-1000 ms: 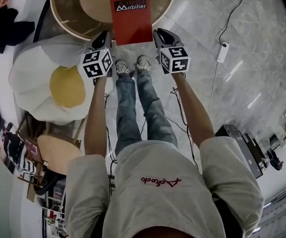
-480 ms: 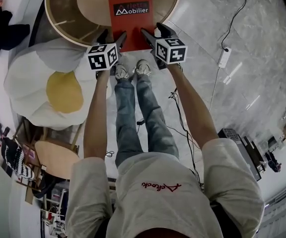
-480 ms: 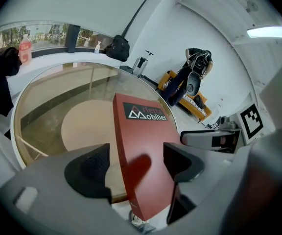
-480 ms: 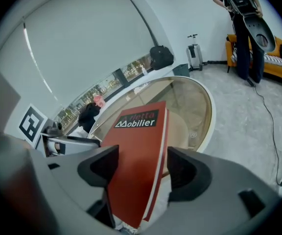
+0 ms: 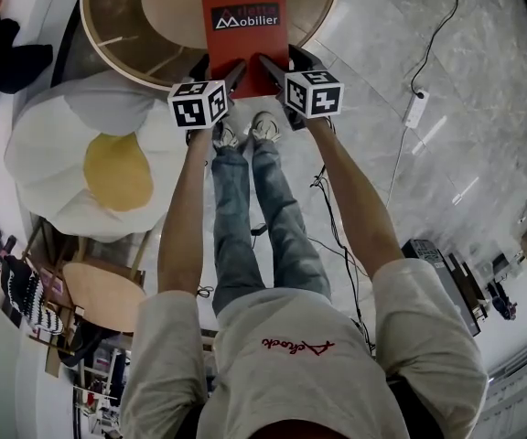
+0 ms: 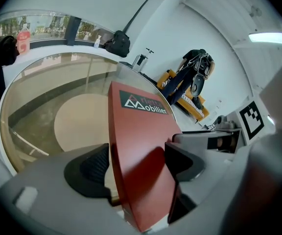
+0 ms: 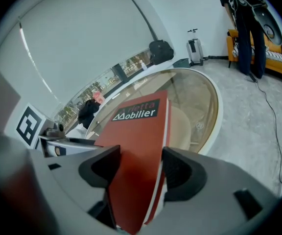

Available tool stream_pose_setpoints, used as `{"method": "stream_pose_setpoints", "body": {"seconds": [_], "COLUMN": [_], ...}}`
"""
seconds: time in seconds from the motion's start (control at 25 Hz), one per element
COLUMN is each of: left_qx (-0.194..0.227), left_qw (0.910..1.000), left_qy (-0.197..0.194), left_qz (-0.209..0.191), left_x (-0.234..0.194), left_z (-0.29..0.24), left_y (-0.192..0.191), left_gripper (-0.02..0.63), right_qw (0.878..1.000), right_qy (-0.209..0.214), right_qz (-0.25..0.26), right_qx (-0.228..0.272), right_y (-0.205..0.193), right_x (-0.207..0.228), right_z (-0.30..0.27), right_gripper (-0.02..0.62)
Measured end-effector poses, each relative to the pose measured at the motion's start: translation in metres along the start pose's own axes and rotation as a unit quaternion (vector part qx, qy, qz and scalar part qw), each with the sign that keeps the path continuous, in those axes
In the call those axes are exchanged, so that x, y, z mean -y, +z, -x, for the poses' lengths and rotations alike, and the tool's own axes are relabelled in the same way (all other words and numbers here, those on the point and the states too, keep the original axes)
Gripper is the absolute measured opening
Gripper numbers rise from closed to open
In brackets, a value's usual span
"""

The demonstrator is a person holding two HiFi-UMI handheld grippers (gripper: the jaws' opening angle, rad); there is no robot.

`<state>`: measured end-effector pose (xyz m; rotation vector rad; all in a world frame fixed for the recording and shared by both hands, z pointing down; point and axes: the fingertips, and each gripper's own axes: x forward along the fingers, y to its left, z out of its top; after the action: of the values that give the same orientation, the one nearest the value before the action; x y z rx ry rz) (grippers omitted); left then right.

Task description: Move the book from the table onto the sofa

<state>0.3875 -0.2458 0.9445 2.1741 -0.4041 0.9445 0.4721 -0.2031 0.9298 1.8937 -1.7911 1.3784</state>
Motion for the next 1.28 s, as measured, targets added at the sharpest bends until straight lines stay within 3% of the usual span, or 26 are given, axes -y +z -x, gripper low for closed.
{"method": "stream_pose_setpoints", "body": {"seconds": [0.4,0.64,1.0,1.28], "left_qx": [0.023,0.053,0.137,0.2], "left_qw": [0.9997,0.9981,0.9872,0.9716], "left_qy": [0.011,0.015,0.025,0.028], "left_qz": [-0.003,-0.026,-0.077,-0.124], "left_x": [0.01,0.039,0.1,0.155], "left_z": [0.012,0.056,0.153,0.238], "left_y": [0.009,0.035,0.129,0.187], "left_gripper": [0.342,0.342,0.342,0.342], "right_qw": [0.999,0.997,0.983,0.967], "right_qy": [-0.01,-0.01,-0.007,-0.002], "right_qz": [0.031,0.056,0.116,0.148], "right_qx": [0.02,0.05,0.14,0.207], "right_y": [0.013,0.044,0.146,0.209], "right_x": [-0.009,-0.037,-0.098,-0.15], "right_z": [0.015,0.058,0.15,0.232], "right_gripper": [0.272,0.272,0.272,0.272]}}
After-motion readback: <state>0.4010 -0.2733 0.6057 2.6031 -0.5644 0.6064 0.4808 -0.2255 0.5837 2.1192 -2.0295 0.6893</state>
